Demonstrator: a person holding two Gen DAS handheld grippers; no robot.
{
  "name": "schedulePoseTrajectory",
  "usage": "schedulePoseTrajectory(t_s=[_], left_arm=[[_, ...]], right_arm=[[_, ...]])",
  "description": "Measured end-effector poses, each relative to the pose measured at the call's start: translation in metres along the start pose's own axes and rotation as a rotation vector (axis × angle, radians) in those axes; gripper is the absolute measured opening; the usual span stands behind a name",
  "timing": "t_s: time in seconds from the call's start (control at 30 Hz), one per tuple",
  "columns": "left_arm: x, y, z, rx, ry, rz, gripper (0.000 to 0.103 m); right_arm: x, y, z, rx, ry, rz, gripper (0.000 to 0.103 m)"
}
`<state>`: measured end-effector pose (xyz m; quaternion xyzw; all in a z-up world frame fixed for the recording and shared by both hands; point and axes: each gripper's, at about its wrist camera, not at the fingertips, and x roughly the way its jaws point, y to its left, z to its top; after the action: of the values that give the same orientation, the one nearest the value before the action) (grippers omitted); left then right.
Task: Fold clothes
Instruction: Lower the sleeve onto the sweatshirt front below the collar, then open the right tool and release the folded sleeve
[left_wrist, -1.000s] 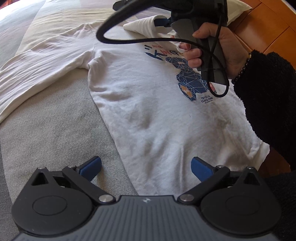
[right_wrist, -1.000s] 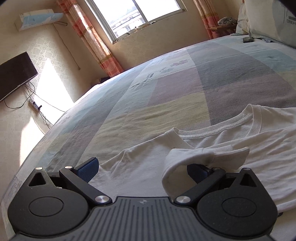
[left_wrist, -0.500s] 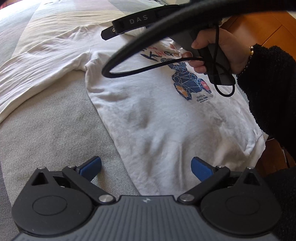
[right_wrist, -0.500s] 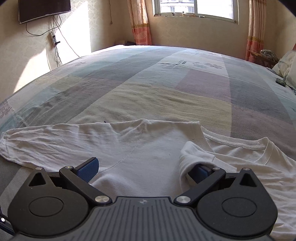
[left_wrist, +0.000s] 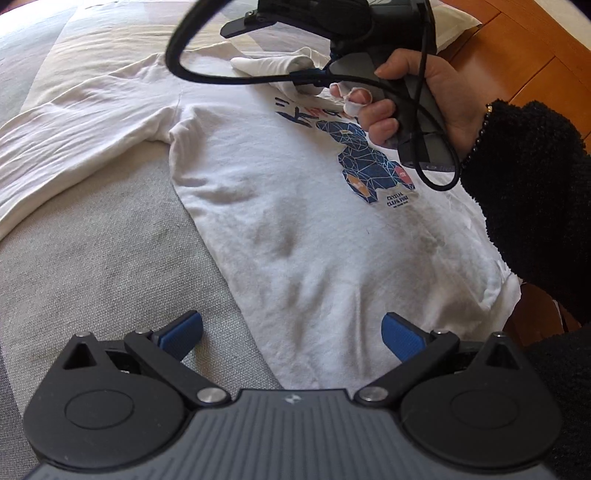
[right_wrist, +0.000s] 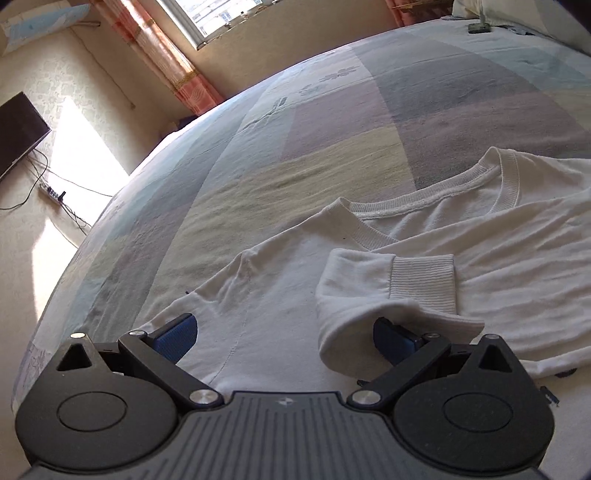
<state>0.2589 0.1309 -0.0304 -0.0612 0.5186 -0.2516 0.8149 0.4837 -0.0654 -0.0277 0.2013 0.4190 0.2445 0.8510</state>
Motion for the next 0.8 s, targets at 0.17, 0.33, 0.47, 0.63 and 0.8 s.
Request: schedulePoseTrajectory(t_s=[0.17,0.33,0.47,0.63,0.8], left_arm=[[0.001,0.002,0.003,0.012,0.02,-0.012,0.102],[0.002,0.002,0.006,0.018,0.039,-0.012,0.102],[0.002,0.003,0.006,0.019,0.041,-0.014,0.102],[0.001,-0.001,0.003,0.01,0.02,0.022,0.102],[-0.004,-0.011,-0.006,-0.053,0.016,0.12,0.102]], right_arm=[[0.01,0.017,-0.009,-0.082,0.097,0.117,0.103],[0.004,0.018,-0.015,-0.17,0.148,0.049,0.103],[-0.015,-0.02,-0.005,0.081,0.056,0.097,0.103],[-0.016,-0.065,0.001,0.31,-0.013,0.144,0.103],[-0.001,-0.062,0.007,0.343,-0.03,0.276,0.103]])
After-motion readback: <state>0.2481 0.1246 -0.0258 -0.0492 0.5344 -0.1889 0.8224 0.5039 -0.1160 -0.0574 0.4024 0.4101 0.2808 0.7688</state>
